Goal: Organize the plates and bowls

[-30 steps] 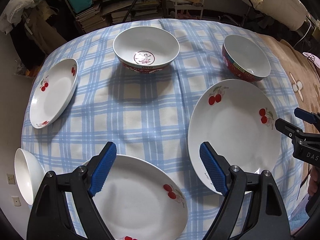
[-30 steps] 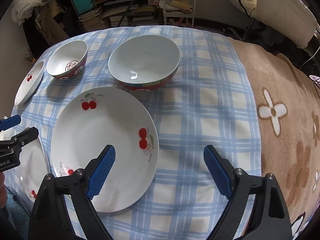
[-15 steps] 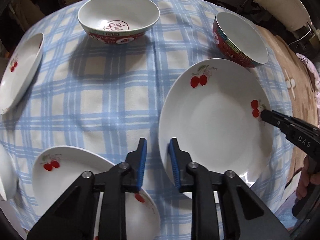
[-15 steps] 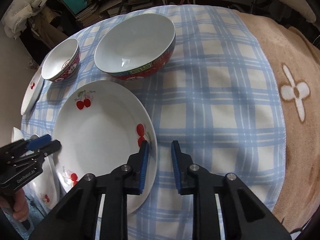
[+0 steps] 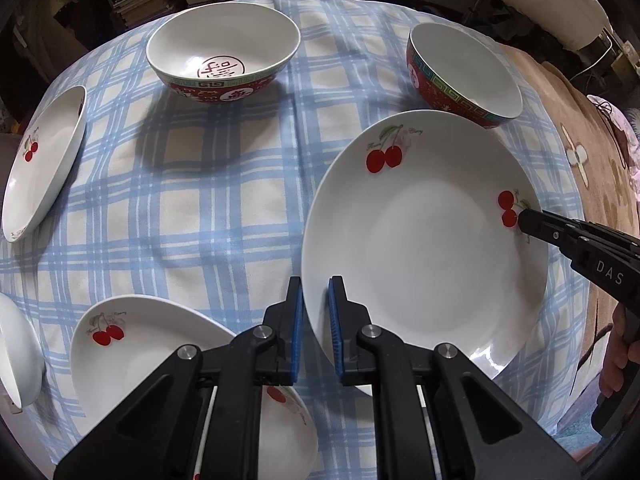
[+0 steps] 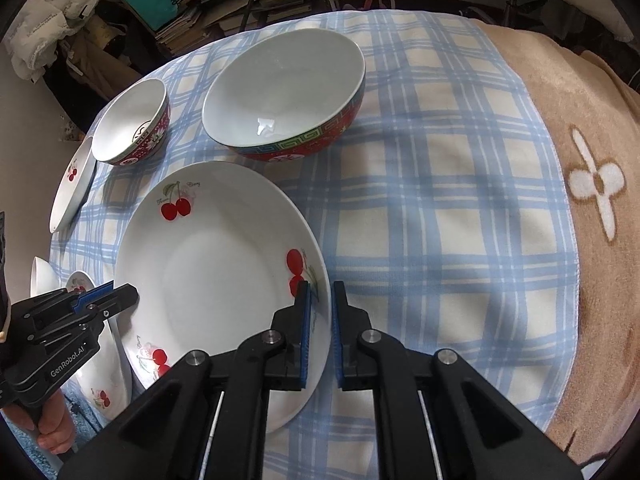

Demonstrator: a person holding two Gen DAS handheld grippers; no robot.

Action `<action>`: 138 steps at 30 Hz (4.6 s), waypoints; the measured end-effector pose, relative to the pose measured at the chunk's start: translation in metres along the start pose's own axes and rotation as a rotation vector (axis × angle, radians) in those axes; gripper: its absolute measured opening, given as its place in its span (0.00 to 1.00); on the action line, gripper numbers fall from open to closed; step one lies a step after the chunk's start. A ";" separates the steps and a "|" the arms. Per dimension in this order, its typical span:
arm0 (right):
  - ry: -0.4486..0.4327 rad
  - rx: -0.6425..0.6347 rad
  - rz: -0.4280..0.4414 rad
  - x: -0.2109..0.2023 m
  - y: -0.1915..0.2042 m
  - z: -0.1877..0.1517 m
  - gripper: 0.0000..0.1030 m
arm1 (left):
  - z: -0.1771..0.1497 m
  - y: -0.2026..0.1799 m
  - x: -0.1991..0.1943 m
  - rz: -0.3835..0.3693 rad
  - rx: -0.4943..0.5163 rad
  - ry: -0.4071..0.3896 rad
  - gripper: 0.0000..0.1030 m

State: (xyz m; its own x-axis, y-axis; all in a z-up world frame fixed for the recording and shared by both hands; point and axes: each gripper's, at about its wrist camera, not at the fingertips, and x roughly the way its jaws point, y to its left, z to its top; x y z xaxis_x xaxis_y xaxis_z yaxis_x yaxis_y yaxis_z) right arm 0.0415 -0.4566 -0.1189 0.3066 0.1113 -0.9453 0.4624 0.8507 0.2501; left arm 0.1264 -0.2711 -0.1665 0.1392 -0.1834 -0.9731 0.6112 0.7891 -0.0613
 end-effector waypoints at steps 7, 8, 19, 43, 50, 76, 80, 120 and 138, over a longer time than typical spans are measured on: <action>-0.023 -0.005 0.022 -0.014 0.005 -0.003 0.11 | 0.000 0.004 -0.018 0.016 0.005 -0.022 0.12; -0.023 -0.004 0.025 -0.015 0.006 -0.004 0.11 | 0.000 0.004 -0.022 0.018 0.005 -0.026 0.12; -0.050 0.001 0.058 -0.030 0.027 -0.013 0.11 | -0.014 0.022 -0.053 0.052 -0.017 -0.059 0.12; -0.012 -0.176 0.121 -0.021 0.116 -0.053 0.11 | -0.083 0.101 -0.073 0.105 -0.134 -0.030 0.12; 0.003 -0.187 0.132 -0.013 0.131 -0.058 0.11 | -0.096 0.112 -0.071 0.129 -0.143 -0.014 0.12; -0.010 -0.260 0.168 0.009 0.184 -0.063 0.11 | -0.129 0.155 -0.059 0.149 -0.247 0.031 0.12; -0.006 -0.266 0.158 0.013 0.187 -0.063 0.11 | -0.131 0.154 -0.057 0.166 -0.250 0.028 0.12; -0.105 -0.247 0.107 -0.008 0.182 -0.054 0.39 | -0.122 0.156 -0.072 0.189 -0.258 -0.069 0.14; -0.221 -0.320 0.106 -0.054 0.213 -0.039 0.98 | -0.109 0.180 -0.134 0.249 -0.290 -0.158 0.70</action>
State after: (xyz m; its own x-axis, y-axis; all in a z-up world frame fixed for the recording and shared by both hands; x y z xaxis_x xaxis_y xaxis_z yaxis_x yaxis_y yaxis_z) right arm 0.0912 -0.2611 -0.0227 0.5260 0.1236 -0.8414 0.1470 0.9613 0.2331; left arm 0.1330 -0.0406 -0.0717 0.3870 -0.0360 -0.9214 0.3016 0.9492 0.0896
